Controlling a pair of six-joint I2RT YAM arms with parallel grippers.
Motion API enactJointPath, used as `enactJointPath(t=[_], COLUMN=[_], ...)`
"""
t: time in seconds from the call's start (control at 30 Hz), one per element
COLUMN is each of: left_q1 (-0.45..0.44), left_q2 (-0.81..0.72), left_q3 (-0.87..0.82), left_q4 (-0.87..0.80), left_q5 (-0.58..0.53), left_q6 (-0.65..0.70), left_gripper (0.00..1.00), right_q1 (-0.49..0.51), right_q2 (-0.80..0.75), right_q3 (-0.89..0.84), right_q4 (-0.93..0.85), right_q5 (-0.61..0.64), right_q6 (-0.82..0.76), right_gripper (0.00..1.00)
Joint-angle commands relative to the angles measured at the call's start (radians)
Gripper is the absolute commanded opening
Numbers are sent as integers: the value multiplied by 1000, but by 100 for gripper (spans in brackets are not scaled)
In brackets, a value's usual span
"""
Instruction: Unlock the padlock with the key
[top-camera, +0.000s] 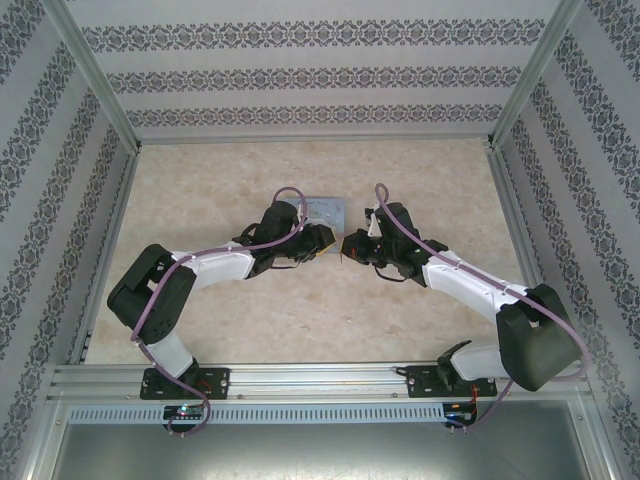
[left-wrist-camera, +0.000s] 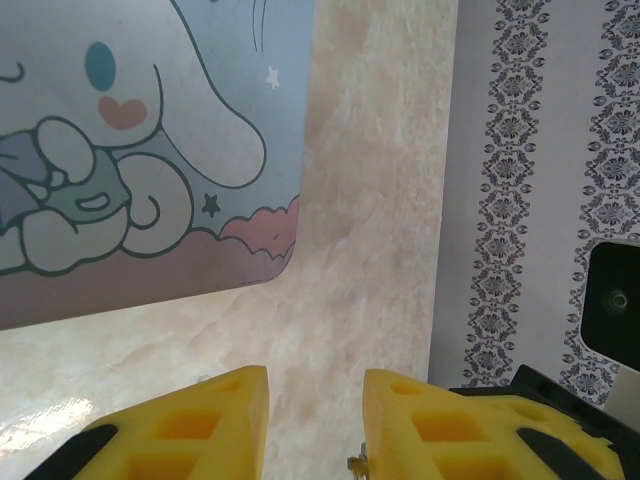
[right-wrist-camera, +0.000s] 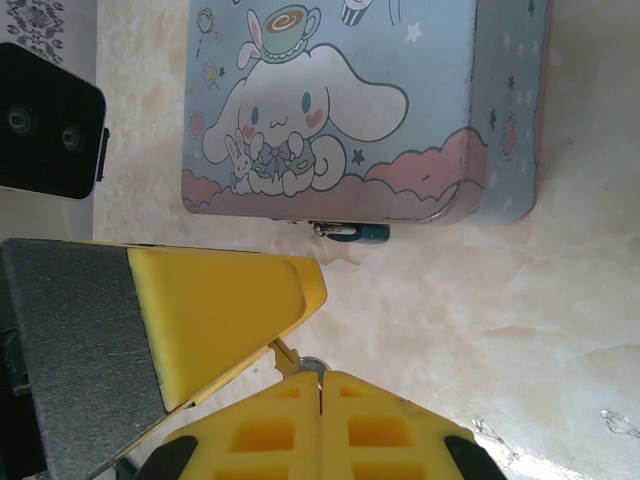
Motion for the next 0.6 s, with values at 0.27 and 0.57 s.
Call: enactJointPath(t=[0.27,0.57], left_q1=[-12,-15], left_q2=[11,15], left_q3=[32,35], left_q4=[26,30], left_q5=[-11,-11], left_q6=[-5,-3], left_gripper=[23,0], right_q1=[14,15], right_q2=[6,6], right_q3=[-8,-15], right_q4=[38,41], right_q5=[-28,-33], right_q6=[19,18], right_gripper=[0,0])
